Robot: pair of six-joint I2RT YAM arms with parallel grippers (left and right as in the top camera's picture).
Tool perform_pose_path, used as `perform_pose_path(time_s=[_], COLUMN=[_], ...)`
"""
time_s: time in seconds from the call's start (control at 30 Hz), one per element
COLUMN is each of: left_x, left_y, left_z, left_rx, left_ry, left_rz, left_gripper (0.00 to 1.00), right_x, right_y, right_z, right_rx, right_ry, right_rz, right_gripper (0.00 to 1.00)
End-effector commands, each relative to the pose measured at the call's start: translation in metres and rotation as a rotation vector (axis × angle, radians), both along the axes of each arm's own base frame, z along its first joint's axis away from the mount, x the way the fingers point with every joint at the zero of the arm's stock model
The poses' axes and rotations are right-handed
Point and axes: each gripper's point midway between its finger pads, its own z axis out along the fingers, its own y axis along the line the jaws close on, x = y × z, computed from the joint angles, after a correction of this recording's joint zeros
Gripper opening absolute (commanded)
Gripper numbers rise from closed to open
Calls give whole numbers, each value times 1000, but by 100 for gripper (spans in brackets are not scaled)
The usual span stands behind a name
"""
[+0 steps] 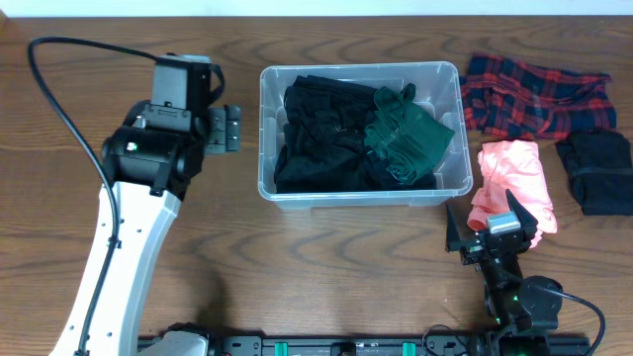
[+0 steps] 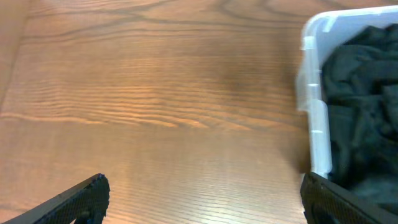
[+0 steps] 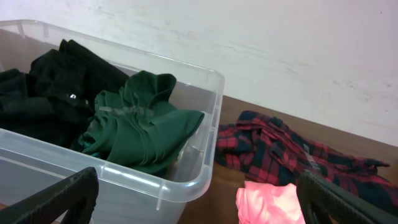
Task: Pack container
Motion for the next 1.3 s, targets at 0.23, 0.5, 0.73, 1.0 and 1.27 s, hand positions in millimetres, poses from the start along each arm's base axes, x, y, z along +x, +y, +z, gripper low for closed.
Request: perform_pose_path(time_s=[0.23, 0.5, 0.73, 1.0, 1.27], left_x=[1, 1, 1, 1, 1], left_y=[9, 9, 9, 9, 9], left_z=[8, 8, 8, 8, 8], left_rx=[26, 26, 26, 26, 26], left_ry=[-16, -16, -16, -16, -16], left_rz=[21, 21, 21, 21, 21], left_gripper=[98, 98, 98, 98, 98], right_x=[1, -3, -13, 4, 59], right_y=[-6, -72, -97, -118, -132], right_z=[12, 15, 43, 57, 62], right_rx=[17, 227, 205, 196, 237], right_ry=[-50, -59, -89, 30, 390], right_rz=[-31, -423, -572, -659, -571], right_gripper=[99, 99, 99, 99, 99])
